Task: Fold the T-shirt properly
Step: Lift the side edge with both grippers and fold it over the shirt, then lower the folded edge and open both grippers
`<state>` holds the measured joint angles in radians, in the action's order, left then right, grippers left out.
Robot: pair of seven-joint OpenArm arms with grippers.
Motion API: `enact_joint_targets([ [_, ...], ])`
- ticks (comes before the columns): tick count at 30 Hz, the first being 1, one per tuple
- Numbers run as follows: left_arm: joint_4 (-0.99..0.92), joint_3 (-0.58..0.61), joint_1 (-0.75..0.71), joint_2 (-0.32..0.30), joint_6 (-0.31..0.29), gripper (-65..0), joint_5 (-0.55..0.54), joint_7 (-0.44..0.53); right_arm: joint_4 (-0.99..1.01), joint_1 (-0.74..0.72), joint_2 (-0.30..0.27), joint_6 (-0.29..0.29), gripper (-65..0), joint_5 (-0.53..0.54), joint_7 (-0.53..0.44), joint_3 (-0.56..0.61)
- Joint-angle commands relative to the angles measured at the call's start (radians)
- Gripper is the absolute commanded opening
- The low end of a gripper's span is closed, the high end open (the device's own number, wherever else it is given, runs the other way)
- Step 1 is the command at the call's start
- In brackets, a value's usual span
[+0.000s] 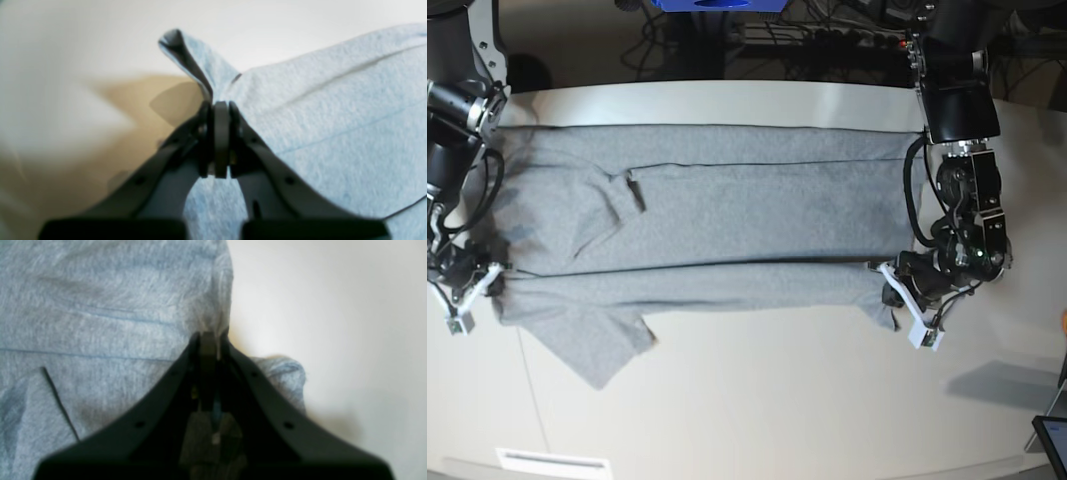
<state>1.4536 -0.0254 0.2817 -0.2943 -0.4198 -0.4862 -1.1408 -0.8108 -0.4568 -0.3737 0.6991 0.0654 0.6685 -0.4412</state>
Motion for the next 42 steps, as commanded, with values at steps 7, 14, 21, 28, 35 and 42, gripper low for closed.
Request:
enact_joint_targets([
  [7, 0.020, 0.000, -0.040, -0.016, -0.001, -65.0, -0.003, 0.014, -0.020, 0.000, -0.020, -0.001, -65.0, 0.007, 0.006, -0.005],
  [14, 0.019, -0.001, -0.065, -0.016, -0.001, -65.0, -0.001, 0.018, -0.020, 0.028, -0.017, -0.001, -64.1, 0.007, 0.006, -0.005],
  [21, 0.011, 0.009, -0.069, -0.026, -0.001, -65.0, 0.001, 0.017, -0.020, 0.045, -0.015, -0.001, -64.1, 0.009, 0.006, -0.005],
  [28, 0.020, 0.009, -0.080, -0.035, -0.001, -64.8, 0.001, 0.012, -0.020, 0.051, -0.015, -0.001, -64.0, 0.009, 0.006, -0.005],
  [35, 0.022, 0.009, -0.126, -0.041, -0.001, -65.0, 0.001, 0.012, -0.020, 0.051, -0.015, -0.001, -64.0, 0.007, 0.007, -0.005],
  [42, 0.022, 0.009, -0.132, -0.053, -0.001, -64.8, 0.001, 0.012, -0.020, 0.051, -0.015, -0.001, -63.8, 0.007, 0.007, -0.005],
])
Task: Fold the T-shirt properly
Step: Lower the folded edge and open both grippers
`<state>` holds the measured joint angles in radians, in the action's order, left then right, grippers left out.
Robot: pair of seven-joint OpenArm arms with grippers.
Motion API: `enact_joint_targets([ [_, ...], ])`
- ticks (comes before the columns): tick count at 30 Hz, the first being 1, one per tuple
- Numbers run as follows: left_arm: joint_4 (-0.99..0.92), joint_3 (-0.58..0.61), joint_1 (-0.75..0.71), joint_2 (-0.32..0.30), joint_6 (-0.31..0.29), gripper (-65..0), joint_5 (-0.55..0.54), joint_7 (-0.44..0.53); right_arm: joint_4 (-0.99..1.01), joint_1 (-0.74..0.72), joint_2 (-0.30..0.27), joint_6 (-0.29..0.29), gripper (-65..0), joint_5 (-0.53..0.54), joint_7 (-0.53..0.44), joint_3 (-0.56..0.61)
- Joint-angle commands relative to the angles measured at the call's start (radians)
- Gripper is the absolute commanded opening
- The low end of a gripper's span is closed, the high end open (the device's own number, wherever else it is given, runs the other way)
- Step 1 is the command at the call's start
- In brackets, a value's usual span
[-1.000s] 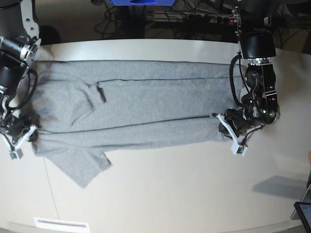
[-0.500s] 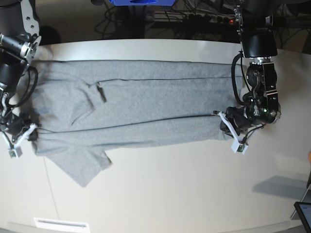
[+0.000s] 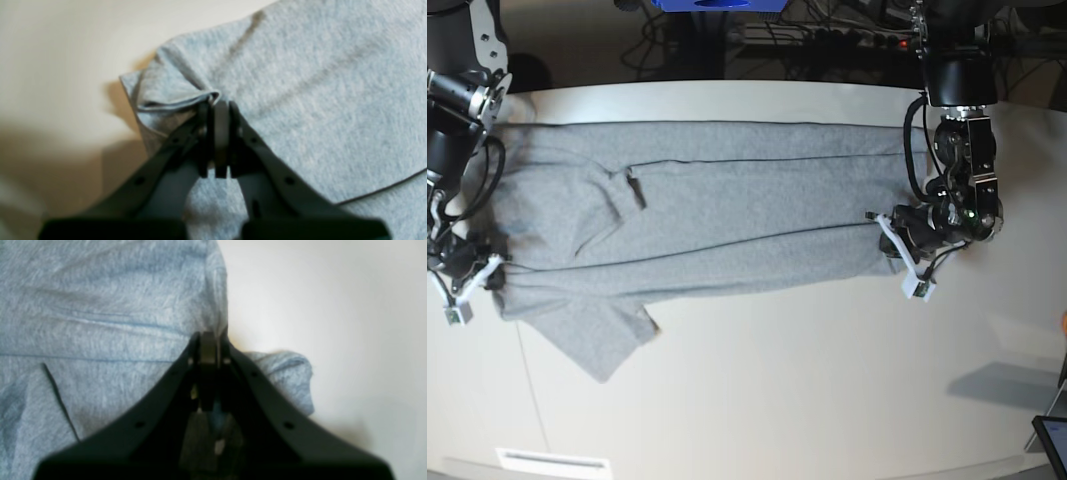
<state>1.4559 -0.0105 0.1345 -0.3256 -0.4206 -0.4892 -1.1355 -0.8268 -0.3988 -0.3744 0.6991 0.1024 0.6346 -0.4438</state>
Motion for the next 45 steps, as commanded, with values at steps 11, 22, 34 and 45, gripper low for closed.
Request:
enact_joint_targets([
  [11, 0.067, -0.013, 0.018, -0.023, -0.001, -43.3, 0.004, -0.025, -0.004, -0.007, -0.015, -0.001, -43.2, -0.030, 0.041, -0.002],
  [22, 0.130, -0.019, 0.011, -0.060, 0.002, -30.4, 0.024, -0.028, -0.081, 0.010, -0.024, -0.001, -25.4, -0.031, 0.066, -0.069],
  [34, 0.285, -0.128, 0.020, -0.043, 0.002, -30.4, 0.093, -0.102, -0.489, 0.045, -0.021, -0.001, -23.6, -0.031, 0.288, -0.108],
  [45, 0.483, -0.296, -0.115, -0.010, 0.002, -30.7, 0.093, -0.119, -0.383, -0.091, 0.024, -0.001, -23.5, -0.025, 0.164, 0.182],
])
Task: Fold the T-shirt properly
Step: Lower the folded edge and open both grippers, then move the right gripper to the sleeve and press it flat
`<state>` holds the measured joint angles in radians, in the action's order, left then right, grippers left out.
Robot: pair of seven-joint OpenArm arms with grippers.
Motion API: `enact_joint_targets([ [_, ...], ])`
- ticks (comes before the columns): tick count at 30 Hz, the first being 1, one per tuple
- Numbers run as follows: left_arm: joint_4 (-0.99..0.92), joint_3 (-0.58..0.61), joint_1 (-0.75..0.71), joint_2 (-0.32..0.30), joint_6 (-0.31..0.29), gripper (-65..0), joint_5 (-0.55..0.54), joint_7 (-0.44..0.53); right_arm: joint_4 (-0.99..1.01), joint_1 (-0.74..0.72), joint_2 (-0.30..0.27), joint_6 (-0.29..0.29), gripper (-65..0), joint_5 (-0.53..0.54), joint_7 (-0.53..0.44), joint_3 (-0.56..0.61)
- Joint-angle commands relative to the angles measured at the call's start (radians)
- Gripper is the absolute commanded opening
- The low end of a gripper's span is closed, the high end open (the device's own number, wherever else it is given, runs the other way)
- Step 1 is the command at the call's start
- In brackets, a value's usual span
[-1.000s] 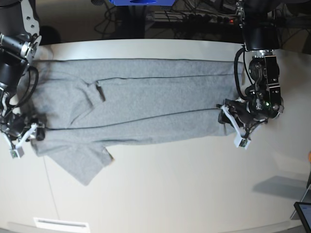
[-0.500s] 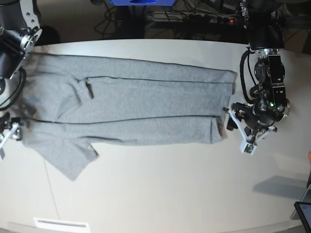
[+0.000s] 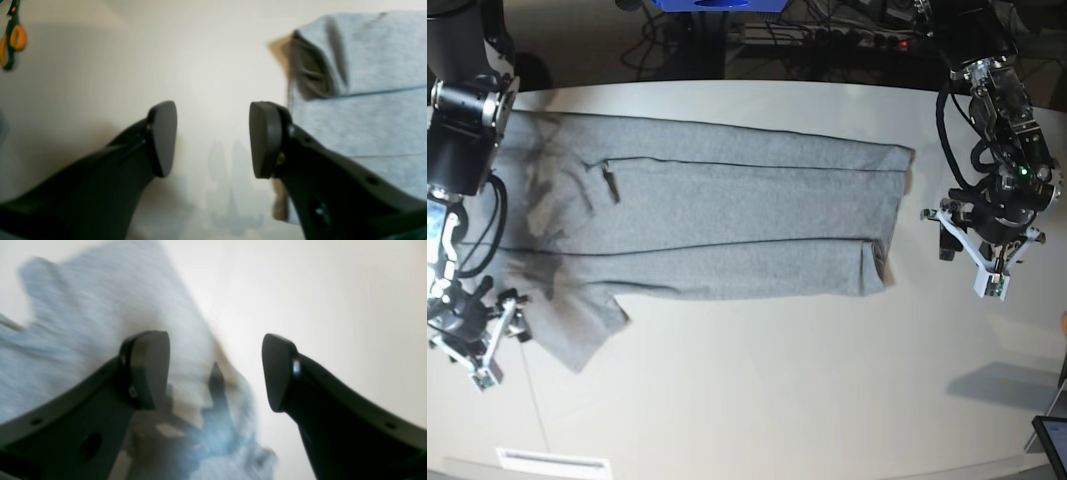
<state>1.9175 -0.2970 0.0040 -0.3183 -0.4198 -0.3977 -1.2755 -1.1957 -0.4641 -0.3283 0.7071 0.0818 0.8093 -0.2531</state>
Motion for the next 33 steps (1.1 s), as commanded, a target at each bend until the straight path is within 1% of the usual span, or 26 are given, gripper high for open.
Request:
enact_joint_targets([
  [1, 0.029, -0.020, 0.003, -0.009, 0.002, -30.7, 0.001, 0.021, 0.027, -0.061, -0.007, -0.009, -23.5, -0.006, -0.031, 0.019],
  [5, 0.037, -0.054, -0.028, -0.002, 0.000, -30.7, 0.003, 0.021, 0.244, -0.172, 0.031, -0.009, -23.5, -0.010, -0.112, 0.047],
  [10, 0.038, -0.054, -0.045, -0.008, 0.000, -30.7, 0.009, 0.023, 0.514, -0.292, 0.037, -0.009, -22.8, -0.012, -0.256, 0.136],
  [14, 0.040, -0.054, -0.045, -0.008, 0.000, -30.7, 0.007, 0.023, 0.686, -0.370, 0.039, -0.009, -13.9, -0.012, -0.365, 0.185],
  [16, 0.037, -0.054, -0.045, -0.006, 0.000, -30.7, 0.010, 0.023, 0.739, -0.387, 0.037, -0.011, -13.5, -0.012, -0.414, 0.191],
  [19, 0.040, -0.054, -0.045, -0.008, 0.000, -30.7, 0.010, 0.023, 0.795, -0.404, 0.037, -0.070, -13.1, -0.012, -0.465, 0.193],
  [22, 0.040, -0.054, -0.043, -0.006, 0.000, -30.7, 0.010, 0.023, 0.802, -0.399, 0.036, -0.163, -12.9, -0.020, -0.528, 0.193],
  [23, 0.038, -0.054, -0.043, -0.006, 0.000, -30.7, 0.010, 0.023, 0.804, -0.397, 0.036, -0.201, -12.8, -0.043, -0.545, 0.193],
  [24, 0.038, -0.052, -0.043, -0.006, 0.000, -30.7, 0.010, 0.023, 0.804, -0.396, 0.037, -0.228, -12.8, -0.070, -0.554, 0.193],
  [26, 0.037, -0.052, -0.045, -0.006, 0.000, -30.7, 0.010, 0.023, 0.805, -0.384, 0.041, -0.246, -12.8, -0.104, -0.558, 0.191],
  [28, 0.038, -0.052, -0.045, -0.006, 0.000, -30.7, 0.010, 0.023, 0.805, -0.376, 0.042, -0.248, -12.8, -0.121, -0.560, 0.188],
  [33, 0.037, -0.052, -0.045, -0.005, 0.000, -30.7, 0.010, 0.023, 0.805, -0.341, 0.042, -0.248, -12.8, -0.122, -0.557, 0.189],
])
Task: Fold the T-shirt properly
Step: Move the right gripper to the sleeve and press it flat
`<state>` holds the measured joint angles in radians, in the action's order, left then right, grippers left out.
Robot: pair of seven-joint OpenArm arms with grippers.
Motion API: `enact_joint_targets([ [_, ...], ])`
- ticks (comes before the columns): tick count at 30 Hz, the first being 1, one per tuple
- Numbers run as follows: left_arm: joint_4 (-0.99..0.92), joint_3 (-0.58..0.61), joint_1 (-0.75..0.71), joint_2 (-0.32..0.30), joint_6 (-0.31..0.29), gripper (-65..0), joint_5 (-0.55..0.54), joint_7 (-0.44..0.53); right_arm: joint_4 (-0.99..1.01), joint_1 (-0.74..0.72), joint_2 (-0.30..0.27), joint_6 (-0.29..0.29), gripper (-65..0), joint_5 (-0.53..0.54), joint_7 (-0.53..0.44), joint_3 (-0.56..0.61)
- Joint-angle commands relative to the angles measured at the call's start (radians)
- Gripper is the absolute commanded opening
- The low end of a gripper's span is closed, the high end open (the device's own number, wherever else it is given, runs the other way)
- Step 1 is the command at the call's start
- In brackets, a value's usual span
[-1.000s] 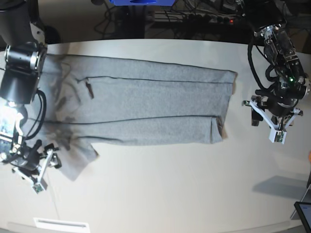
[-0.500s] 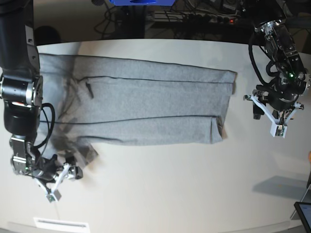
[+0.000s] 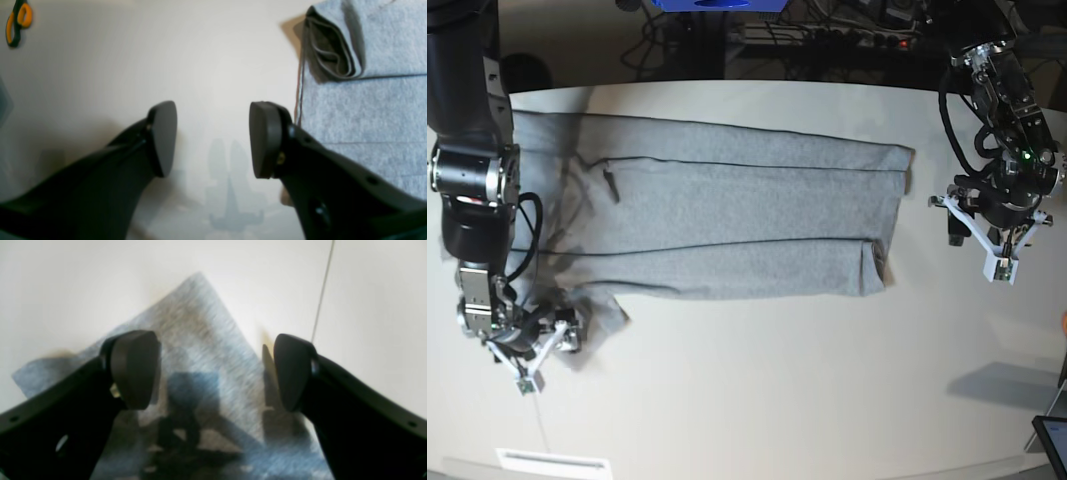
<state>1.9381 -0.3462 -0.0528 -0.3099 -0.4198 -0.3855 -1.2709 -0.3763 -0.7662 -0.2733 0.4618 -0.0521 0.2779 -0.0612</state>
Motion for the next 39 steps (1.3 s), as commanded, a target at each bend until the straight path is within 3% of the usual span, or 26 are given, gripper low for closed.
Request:
enact_joint_targets([
  [1, 0.016, -0.003, 0.012, -0.013, 0.000, -30.7, -0.002, 0.018, -0.014, -0.036, -0.013, -0.002, -12.8, 0.011, -0.026, -0.002],
  [21, 0.014, -0.001, 0.012, -0.016, 0.000, -30.7, -0.002, 0.018, 0.038, -0.009, -0.010, -0.002, -13.8, 0.011, 0.019, -0.002],
  [24, 0.014, -0.001, 0.012, -0.016, -0.001, -30.7, -0.002, 0.018, 0.061, -0.009, -0.010, -0.002, -22.5, 0.013, 0.017, -0.002],
  [29, 0.014, -0.001, 0.012, -0.016, -0.001, -30.7, -0.002, 0.018, 0.061, -0.009, -0.010, -0.002, -53.7, 0.014, 0.019, -0.006],
  [31, 0.014, -0.001, 0.012, -0.016, -0.001, -30.7, -0.002, 0.018, 0.059, -0.009, -0.010, -0.002, -61.5, 0.014, 0.019, -0.006],
  [39, 0.013, 0.000, 0.018, -0.016, -0.001, -30.7, -0.002, 0.018, 0.050, -0.012, -0.011, -0.002, -64.7, 0.016, 0.021, -0.007],
])
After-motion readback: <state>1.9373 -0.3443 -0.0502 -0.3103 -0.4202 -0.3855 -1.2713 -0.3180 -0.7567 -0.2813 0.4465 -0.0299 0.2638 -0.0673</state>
